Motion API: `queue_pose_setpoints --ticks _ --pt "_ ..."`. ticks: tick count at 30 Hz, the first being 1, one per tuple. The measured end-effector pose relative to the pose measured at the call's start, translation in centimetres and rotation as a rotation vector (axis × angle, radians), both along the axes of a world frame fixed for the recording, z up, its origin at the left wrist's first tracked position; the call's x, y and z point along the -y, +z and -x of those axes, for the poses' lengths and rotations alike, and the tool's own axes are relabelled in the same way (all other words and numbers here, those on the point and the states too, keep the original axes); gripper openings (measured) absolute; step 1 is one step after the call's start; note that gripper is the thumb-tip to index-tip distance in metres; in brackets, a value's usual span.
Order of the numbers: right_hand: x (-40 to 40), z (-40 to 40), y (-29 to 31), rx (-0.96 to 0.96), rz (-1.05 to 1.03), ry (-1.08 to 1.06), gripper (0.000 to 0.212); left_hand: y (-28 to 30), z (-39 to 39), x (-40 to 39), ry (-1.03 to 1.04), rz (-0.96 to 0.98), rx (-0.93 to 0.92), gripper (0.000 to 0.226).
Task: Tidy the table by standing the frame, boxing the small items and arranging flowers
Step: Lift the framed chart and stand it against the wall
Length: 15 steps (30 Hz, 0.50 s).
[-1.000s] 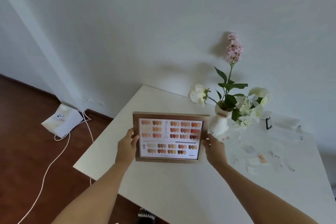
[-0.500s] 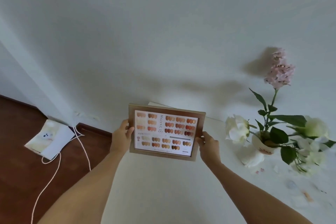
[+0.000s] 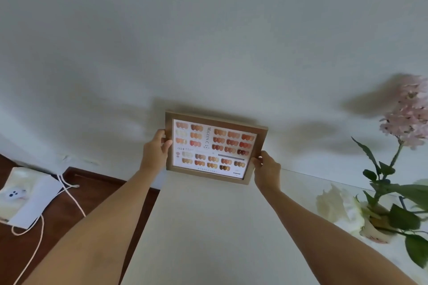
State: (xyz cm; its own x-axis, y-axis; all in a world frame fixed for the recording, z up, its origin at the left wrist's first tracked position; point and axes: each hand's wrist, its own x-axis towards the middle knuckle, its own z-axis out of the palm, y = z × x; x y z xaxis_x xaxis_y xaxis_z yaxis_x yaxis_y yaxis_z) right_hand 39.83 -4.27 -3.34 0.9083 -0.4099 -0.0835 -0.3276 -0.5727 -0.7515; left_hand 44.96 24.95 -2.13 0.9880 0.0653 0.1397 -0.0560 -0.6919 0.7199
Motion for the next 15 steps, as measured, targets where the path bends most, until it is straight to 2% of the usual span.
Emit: queue_pose_setpoints --ticks 8,15 --pt "1.2 -3.3 -1.8 0.034 0.042 -0.025 0.014 -1.3 -4.5 1.4 0.006 0.011 -0.012 0.028" --pt "1.5 -3.7 -2.3 0.074 0.093 0.005 0.011 -1.7 -5.2 1.2 -0.022 -0.002 0.035 0.03"
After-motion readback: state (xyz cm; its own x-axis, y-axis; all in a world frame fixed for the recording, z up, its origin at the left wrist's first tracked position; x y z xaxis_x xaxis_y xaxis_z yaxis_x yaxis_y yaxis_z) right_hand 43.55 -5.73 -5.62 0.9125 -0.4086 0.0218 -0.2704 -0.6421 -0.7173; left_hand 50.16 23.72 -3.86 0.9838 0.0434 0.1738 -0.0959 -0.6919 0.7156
